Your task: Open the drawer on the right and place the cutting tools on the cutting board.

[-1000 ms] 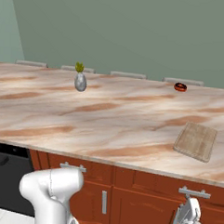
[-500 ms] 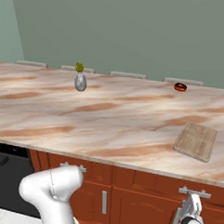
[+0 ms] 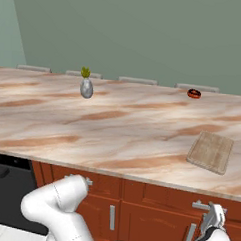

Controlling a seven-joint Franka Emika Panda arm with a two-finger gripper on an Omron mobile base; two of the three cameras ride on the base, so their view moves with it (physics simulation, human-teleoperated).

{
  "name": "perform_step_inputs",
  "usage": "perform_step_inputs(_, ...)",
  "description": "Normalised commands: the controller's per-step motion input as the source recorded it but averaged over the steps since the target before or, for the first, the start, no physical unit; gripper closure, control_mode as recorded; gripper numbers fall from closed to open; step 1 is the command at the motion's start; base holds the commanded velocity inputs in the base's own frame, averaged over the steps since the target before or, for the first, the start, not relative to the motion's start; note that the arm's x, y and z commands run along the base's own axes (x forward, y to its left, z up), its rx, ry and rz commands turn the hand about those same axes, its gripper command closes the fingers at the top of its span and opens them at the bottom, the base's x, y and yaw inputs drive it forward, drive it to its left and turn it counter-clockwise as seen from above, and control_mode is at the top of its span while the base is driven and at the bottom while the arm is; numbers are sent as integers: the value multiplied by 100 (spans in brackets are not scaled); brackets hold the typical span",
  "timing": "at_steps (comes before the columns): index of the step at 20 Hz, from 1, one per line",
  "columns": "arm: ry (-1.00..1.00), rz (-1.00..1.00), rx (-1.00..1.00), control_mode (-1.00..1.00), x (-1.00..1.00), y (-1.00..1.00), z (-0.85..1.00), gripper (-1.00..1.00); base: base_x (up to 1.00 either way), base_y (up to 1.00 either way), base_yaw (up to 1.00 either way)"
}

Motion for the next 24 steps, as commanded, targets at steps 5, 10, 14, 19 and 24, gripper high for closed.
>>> perform_step_inputs(5,-2,3,-2,-100,25,-9,-42,-100,0,0,0)
perform_step_inputs(10,-4,5,-5,-100,10,-1,-57,-100,0,0,0)
perform_step_inputs(14,-6,4,-3,-100,6,0,-54,-100,0,0,0)
perform_step_inputs(19,-8,2,-1,-100,8,0,-43,-100,0,0,0)
perform_step_inputs(24,-8,0,0,-100,14,0,-31,-100,0,0,0)
